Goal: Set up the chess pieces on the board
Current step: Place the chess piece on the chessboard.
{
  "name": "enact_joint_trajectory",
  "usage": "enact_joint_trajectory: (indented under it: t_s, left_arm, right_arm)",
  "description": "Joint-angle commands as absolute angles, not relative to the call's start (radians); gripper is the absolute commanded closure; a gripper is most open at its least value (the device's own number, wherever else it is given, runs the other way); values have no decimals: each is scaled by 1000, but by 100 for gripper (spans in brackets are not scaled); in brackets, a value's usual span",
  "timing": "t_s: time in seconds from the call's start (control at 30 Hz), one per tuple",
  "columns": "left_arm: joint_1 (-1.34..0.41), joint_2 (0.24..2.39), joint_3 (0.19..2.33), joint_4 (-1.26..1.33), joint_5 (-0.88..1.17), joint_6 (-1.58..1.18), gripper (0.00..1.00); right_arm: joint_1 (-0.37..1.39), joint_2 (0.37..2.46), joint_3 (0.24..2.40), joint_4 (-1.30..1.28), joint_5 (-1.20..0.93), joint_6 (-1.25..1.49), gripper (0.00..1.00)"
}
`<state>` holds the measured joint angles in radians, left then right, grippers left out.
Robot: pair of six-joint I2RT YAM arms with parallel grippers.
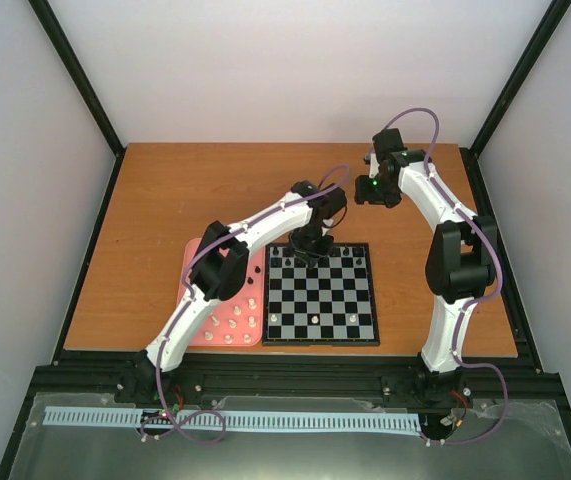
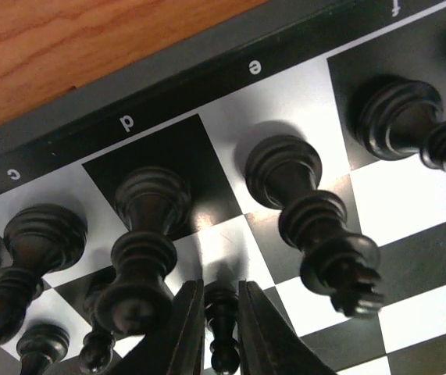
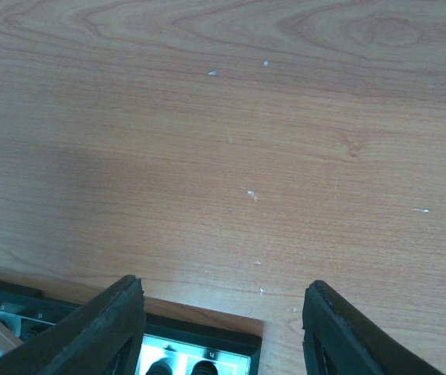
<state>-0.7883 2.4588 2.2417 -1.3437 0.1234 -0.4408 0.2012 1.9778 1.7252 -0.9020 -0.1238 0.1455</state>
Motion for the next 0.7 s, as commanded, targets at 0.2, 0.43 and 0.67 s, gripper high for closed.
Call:
enact_joint_trajectory:
  t_s: [0.2, 0.43, 0.67]
  left_arm:
    - [-769, 2477, 2286, -1326, 107, -443, 85]
    - [-759, 2476, 2288, -1320, 105, -449, 85]
    - [-753, 2480, 2292, -1318, 118, -449, 85]
  right_arm:
    - [192, 1974, 1747, -908, -121, 136, 44]
    - [192, 1977, 1747, -910, -127, 138, 44]
    - [192, 1978, 1748, -909, -129, 137, 44]
